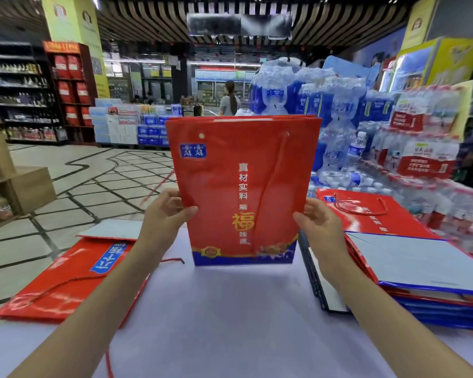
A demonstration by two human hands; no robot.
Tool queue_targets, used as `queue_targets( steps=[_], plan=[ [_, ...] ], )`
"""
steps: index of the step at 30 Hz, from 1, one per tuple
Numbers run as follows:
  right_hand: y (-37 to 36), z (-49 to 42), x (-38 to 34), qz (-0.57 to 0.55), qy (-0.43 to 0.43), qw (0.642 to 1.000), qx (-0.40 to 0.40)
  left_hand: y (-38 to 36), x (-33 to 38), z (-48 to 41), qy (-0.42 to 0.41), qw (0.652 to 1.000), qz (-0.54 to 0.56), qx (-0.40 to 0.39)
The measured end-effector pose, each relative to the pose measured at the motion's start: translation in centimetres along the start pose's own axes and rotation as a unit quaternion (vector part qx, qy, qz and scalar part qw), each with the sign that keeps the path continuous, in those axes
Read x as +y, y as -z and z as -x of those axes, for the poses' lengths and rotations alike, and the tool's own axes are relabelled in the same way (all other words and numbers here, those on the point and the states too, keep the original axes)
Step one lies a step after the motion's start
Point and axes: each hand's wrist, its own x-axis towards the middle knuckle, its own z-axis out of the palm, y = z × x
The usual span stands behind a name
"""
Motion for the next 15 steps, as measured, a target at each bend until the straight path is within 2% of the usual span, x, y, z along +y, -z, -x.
queue_targets(
  steps=[3, 5, 7, 9, 11, 12, 15],
  plan=[
    [0.1, 0.0, -2.2, -0.047, 0.046, 0.998, -0.012, -0.2, 0.2, 0.3, -0.051, 0.998, -0.041, 0.001],
    [0.4, 0.7, -3.7, -0.065, 0.085, 0.994, -0.031, 0.0, -0.2, 0.5, -0.074, 0.991, -0.107, -0.008],
    [1.1, 1.9, -4.5, -0.032, 0.114, 0.992, -0.046, 0.8, -1.2, 0.8, -0.087, 0.972, -0.22, -0.011],
    [2.1, 3.3, -4.3, 0.032, 0.11, 0.99, -0.079, 2.3, -3.1, 0.9, -0.053, 0.953, -0.299, -0.021],
    [3.2, 4.6, -3.1, 0.11, 0.077, 0.984, -0.12, 3.3, -4.5, 1.0, 0.054, 0.949, -0.299, -0.081],
    [3.7, 5.1, -2.4, 0.155, 0.058, 0.977, -0.135, 3.8, -5.0, 1.1, 0.099, 0.936, -0.313, -0.13],
    [5.0, 6.9, -0.2, 0.284, 0.036, 0.939, -0.193, 4.4, -5.7, 1.9, 0.074, 0.883, -0.384, -0.26]
  ],
)
